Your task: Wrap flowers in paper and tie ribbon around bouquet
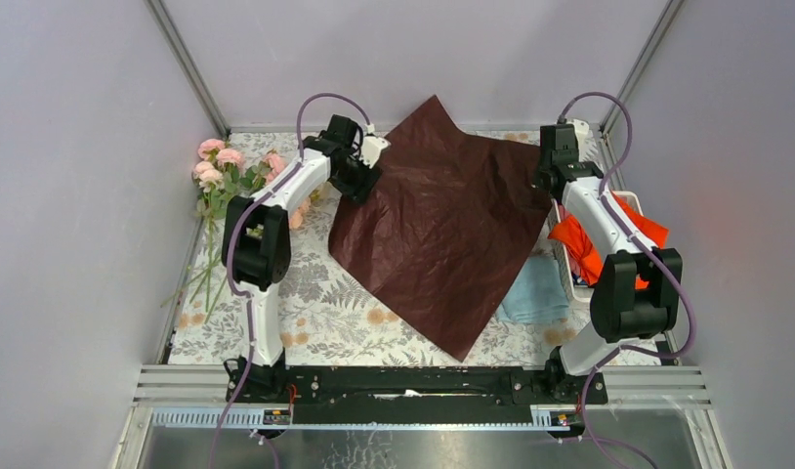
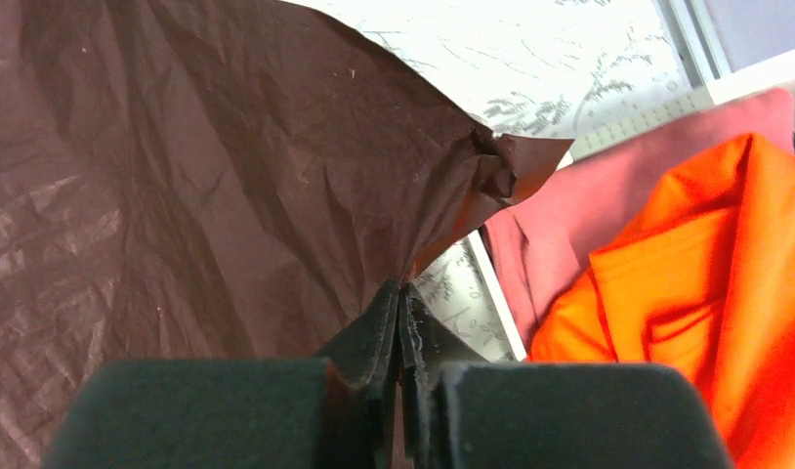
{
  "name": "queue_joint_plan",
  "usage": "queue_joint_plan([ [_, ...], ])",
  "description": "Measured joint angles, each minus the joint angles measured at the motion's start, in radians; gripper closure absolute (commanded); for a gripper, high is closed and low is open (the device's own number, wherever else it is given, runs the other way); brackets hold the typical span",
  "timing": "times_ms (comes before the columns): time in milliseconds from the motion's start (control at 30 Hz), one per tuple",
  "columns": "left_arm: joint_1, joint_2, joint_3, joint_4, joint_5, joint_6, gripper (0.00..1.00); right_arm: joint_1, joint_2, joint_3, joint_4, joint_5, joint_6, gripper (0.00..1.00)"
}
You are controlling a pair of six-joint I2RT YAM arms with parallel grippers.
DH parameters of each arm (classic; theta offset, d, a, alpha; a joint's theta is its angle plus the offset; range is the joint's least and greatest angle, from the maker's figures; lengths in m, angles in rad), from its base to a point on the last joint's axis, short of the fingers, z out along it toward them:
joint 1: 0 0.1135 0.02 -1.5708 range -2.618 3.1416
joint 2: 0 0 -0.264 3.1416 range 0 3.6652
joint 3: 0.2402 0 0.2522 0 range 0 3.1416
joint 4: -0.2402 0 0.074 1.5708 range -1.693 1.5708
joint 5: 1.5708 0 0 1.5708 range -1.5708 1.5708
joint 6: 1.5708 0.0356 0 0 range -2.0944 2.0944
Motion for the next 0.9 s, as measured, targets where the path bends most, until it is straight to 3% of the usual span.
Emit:
queue_joint_plan([
  [167, 0.014, -0.034, 0.002, -0.016, -0.053, 0.024, 0.15, 0.0, 0.0, -0.008, -0.021, 0.056, -0.023, 0.45],
  [267, 0.052, -0.098, 0.002, -0.036, -0.066, 0.039, 0.12, 0.0, 0.018, 0.035, -0.058, 0.092, -0.047, 0.32],
  [367, 0.132, -0.192, -0.004, -0.055, -0.071, 0.06, 0.12, 0.0, 0.057, 0.136, -0.102, 0.145, -0.074, 0.3],
  [467, 0.241, -0.297, -0.053, -0.059, -0.083, 0.082, 0.16, 0.002, 0.061, 0.205, -0.118, 0.185, -0.093, 0.35],
  [533, 0.32, -0.353, -0.105, -0.063, -0.085, 0.094, 0.25, 0.009, 0.051, 0.219, -0.106, 0.188, -0.103, 0.37],
  [700, 0.544, -0.394, -0.23, -0.088, -0.095, 0.114, 0.63, 0.105, 0.035, 0.186, -0.094, 0.115, -0.122, 0.39],
  [800, 0.623, -0.387, -0.3, -0.101, -0.098, 0.122, 0.71, 0.2, 0.063, 0.178, -0.093, 0.04, -0.133, 0.4],
  [900, 0.661, -0.369, -0.355, -0.118, -0.089, 0.139, 0.72, 0.272, 0.107, 0.182, -0.095, -0.027, -0.138, 0.4],
])
